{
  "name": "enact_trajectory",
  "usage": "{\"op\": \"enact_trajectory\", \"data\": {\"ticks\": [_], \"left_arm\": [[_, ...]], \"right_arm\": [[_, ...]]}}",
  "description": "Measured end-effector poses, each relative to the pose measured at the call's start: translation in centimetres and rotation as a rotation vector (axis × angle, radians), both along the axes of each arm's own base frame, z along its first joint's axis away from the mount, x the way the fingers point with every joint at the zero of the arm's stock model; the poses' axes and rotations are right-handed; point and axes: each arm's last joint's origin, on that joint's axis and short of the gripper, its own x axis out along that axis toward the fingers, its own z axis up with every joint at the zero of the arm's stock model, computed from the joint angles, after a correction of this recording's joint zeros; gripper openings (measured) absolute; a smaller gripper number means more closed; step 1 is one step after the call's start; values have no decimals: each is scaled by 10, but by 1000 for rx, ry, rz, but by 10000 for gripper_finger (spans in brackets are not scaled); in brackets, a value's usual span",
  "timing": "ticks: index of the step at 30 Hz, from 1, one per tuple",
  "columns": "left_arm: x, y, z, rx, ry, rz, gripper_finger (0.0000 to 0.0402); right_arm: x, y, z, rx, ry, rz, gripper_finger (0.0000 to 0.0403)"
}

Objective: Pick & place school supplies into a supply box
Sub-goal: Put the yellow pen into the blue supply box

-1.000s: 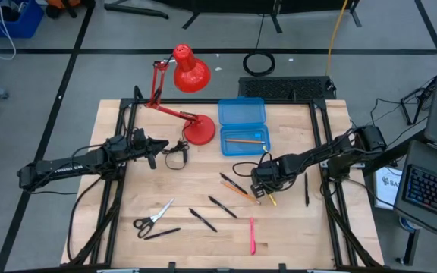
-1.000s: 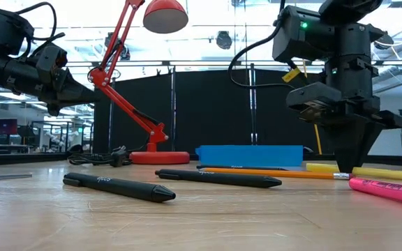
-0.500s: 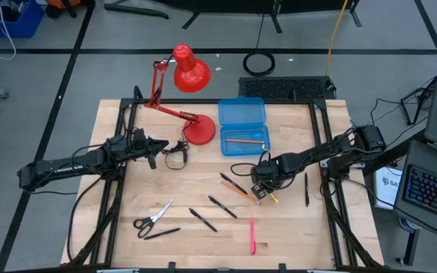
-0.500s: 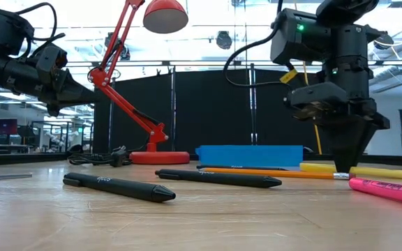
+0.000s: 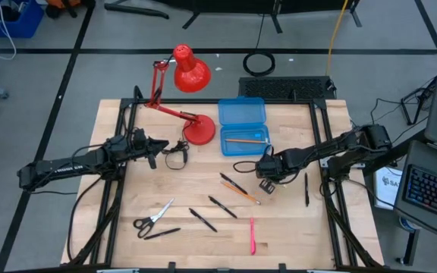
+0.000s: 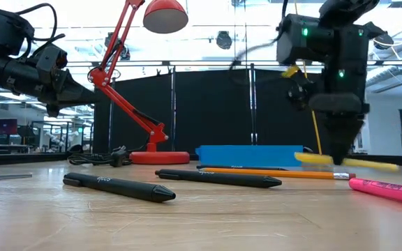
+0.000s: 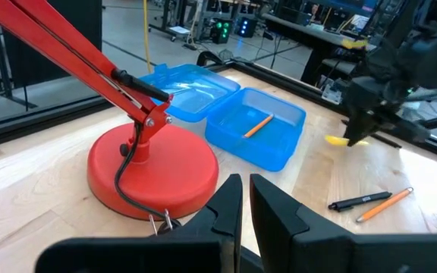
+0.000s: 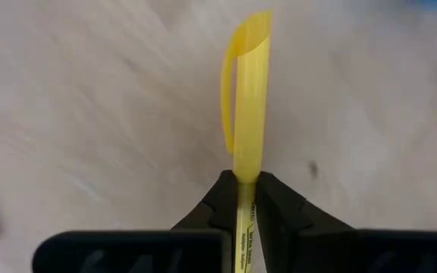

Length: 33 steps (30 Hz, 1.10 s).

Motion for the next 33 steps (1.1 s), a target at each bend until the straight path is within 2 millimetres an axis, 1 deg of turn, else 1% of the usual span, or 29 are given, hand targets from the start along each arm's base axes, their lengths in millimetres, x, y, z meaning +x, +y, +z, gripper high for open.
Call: {"op": "enact_trajectory", "data": {"ticks": [7, 11, 17, 22, 27, 30, 33], "left_arm": [[0, 0, 0, -1, -1, 8, 31], [0, 0, 0, -2, -1, 12, 31], [0, 0, 0, -2, -1, 18, 31], [0, 0, -1, 1, 17, 19, 31], [-1, 1, -2, 3, 23, 24, 31], [-1, 1, -2, 2, 23, 25, 31], [-1, 1, -2, 0, 22, 25, 31]], "right_arm": [[-1, -7, 13, -56, -49, 79, 17], [-1, -12, 13, -69, -52, 80, 17], [0, -18, 15, -119, -41, 166, 17], [10, -20, 28, -228, -63, 282, 17], [24, -27, 49, -383, -82, 382, 17], [31, -38, 59, -460, -99, 437, 17], [38, -55, 64, -511, -138, 449, 21]]}}
